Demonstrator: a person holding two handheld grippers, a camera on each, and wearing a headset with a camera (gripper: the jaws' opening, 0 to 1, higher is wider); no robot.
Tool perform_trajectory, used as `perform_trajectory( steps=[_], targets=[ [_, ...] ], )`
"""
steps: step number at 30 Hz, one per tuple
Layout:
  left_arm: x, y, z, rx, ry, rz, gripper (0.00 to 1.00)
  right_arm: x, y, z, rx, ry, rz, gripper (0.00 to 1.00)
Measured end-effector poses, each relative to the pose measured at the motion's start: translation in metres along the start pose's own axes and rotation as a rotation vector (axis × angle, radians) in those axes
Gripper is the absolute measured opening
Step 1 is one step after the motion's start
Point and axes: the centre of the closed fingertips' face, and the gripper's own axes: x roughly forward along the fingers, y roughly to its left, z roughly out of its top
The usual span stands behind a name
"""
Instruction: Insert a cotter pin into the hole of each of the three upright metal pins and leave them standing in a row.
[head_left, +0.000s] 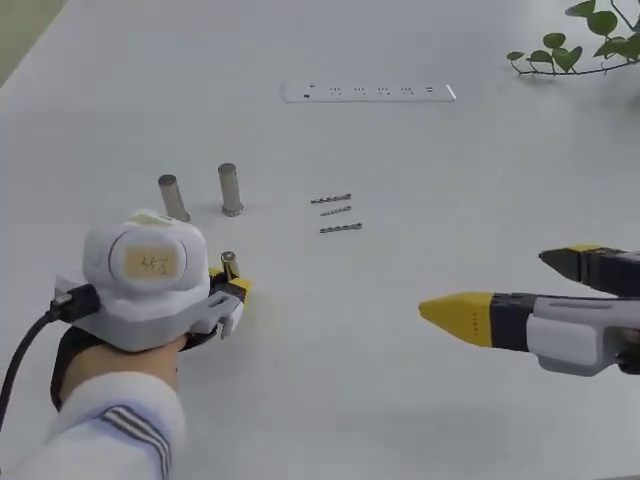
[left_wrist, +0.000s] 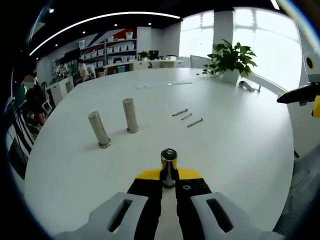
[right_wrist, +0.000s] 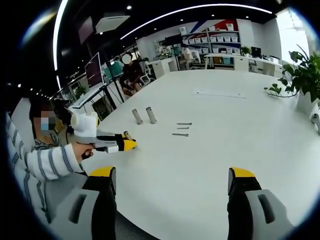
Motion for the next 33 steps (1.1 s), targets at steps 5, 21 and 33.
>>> perform_trajectory(
  steps=[5,21,33],
  targets=[
    [0.001,0.001,-0.007,0.013,0.017,0.012,0.05,-0.002,0.002,0.000,0.000,0.001,-0.005,0.91],
    [0.002,0.002,-0.006,-0.070,-0.022,0.024,0.06,-0.007,0.007,0.005,-0.022,-0.005,-0.018,0.91],
    [-0.003,-0.004,-0.008,-0.113,-0.018,0.004,0.08,-0.014,0.012,0.001,-0.015,-0.015,-0.021,0.91]
  ],
)
